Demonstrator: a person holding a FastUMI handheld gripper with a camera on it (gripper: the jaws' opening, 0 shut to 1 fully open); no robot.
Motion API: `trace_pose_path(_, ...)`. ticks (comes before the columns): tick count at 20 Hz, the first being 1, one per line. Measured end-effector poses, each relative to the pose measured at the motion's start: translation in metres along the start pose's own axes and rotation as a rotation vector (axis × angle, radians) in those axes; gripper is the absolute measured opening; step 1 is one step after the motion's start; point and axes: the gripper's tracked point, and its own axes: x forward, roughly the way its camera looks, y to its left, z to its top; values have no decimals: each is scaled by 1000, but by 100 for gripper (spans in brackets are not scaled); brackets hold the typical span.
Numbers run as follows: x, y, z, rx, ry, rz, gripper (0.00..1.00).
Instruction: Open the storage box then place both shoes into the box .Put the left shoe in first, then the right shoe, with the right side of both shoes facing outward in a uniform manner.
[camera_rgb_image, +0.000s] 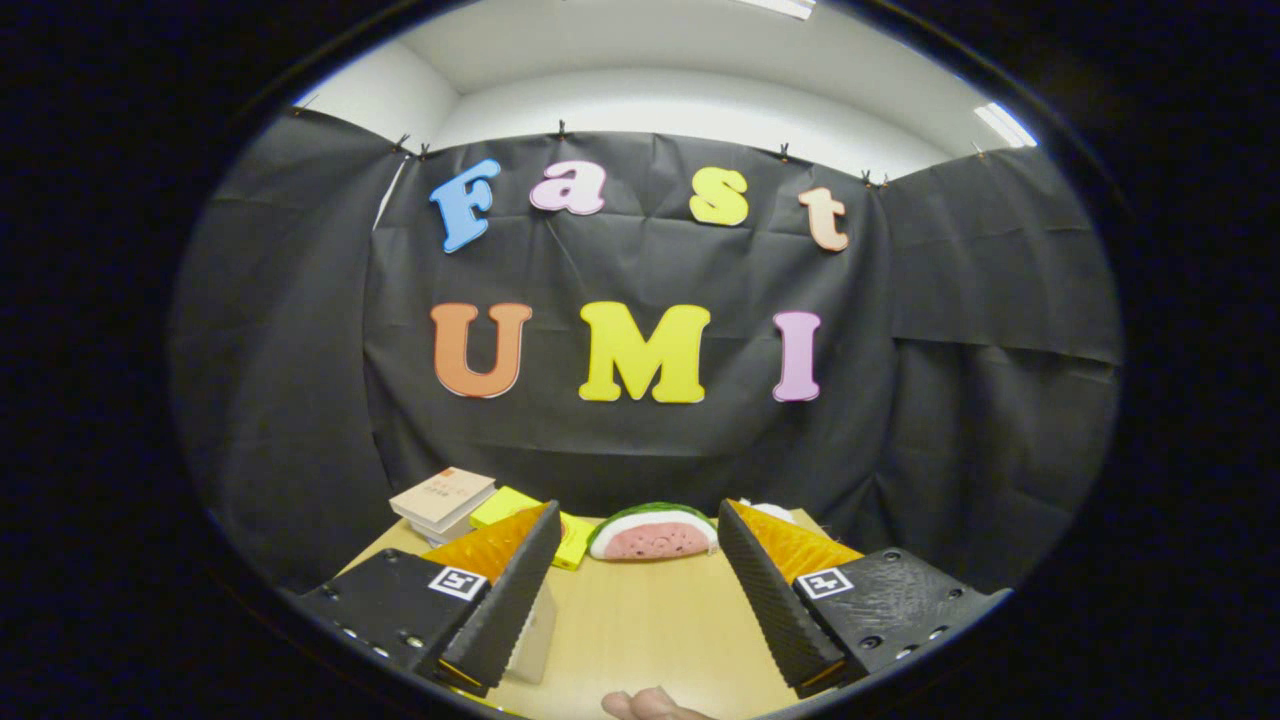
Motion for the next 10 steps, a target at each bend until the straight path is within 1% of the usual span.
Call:
trace_pose_path(1, -3, -11, 4, -8, -9, -19, 96)
trace_pose_path(4, -12, -27, 22, 14, -70, -32, 96)
trace_pose_path(6, -14, -41, 21, 28, -82, -43, 96)
trace_pose_path(10, -16, -43, 21, 32, -101, -2, 96)
